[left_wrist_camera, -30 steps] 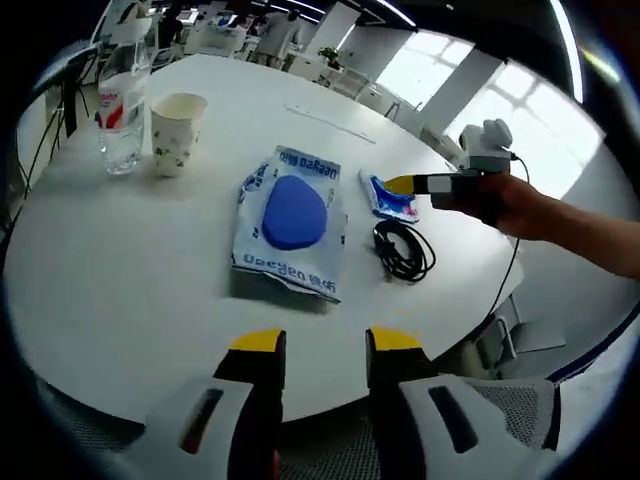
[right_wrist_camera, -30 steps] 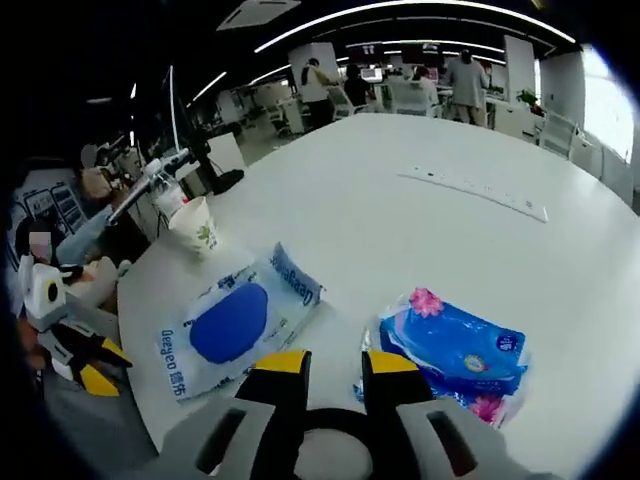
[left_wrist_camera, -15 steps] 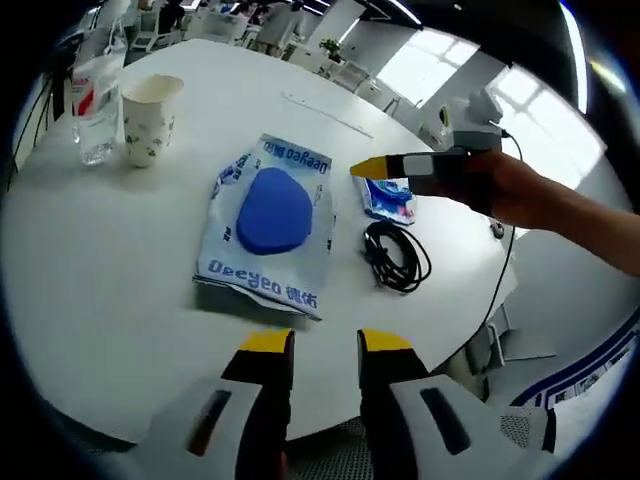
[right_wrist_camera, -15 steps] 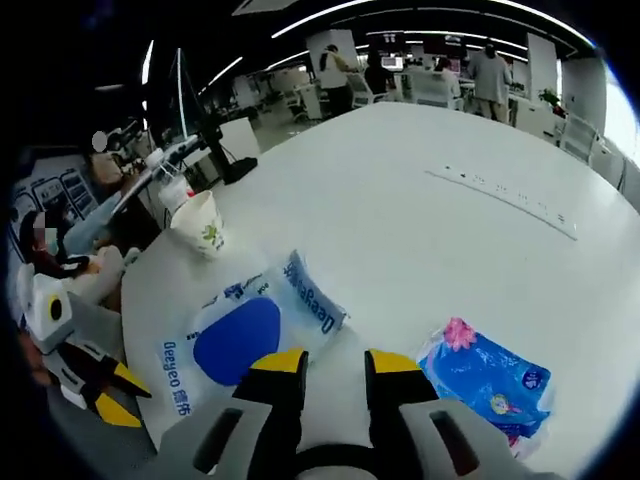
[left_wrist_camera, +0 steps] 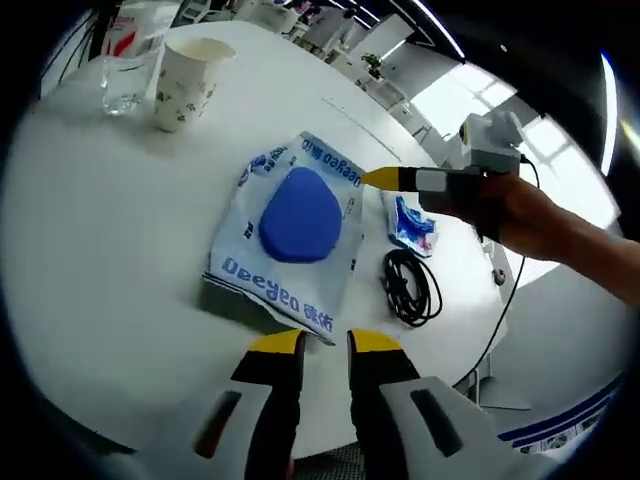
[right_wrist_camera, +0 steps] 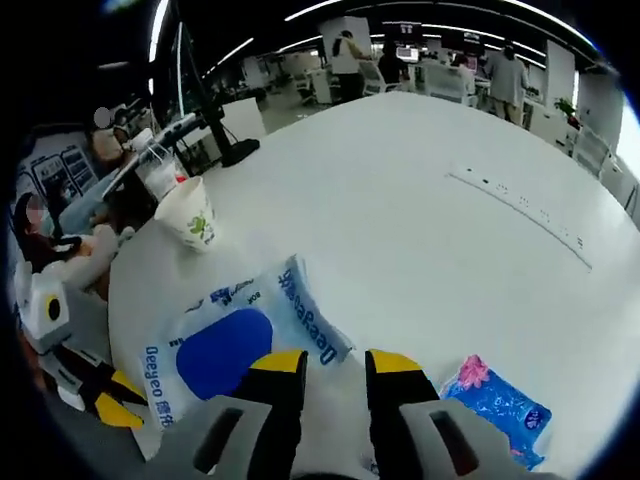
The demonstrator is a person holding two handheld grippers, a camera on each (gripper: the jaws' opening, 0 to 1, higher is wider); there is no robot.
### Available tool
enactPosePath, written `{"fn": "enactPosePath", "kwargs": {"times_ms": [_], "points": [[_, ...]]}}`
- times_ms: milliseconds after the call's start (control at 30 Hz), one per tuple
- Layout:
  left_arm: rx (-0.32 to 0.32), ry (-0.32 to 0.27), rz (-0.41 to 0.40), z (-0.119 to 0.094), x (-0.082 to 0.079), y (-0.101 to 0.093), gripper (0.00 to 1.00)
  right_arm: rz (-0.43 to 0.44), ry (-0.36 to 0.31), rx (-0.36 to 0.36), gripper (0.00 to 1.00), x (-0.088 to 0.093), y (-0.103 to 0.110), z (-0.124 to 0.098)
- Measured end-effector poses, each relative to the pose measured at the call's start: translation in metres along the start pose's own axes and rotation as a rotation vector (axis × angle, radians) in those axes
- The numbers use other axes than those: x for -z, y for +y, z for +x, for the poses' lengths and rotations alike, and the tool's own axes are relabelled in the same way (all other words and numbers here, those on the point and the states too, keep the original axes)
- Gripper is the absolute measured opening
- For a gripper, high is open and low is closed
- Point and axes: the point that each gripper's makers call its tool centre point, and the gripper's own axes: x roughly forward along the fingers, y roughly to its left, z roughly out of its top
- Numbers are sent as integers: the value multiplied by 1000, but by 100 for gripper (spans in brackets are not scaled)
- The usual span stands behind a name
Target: Arrange the tabletop items into an orderly group along one side of the table until the central work area is clear of visible clutter.
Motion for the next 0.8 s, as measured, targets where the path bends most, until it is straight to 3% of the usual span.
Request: {"fn": "enactPosePath", "kwargs": {"times_ms": [67, 167, 333, 433, 800], "points": [[6, -41, -122, 0, -6, 1, 12, -76, 5, 23, 18, -2, 0, 0], [10, -16, -65, 1, -2, 2, 10, -117, 18, 16, 19, -2, 6, 6], [19, -34, -99, 2, -3, 2, 8, -138, 24, 7, 16, -5, 9, 11], [-10, -15, -51, 3, 1, 9, 0, -161, 21, 16, 6, -6, 6, 10], [2, -10, -29, 1, 3, 10, 0, -121, -9, -21, 1, 1, 13, -2]]}}
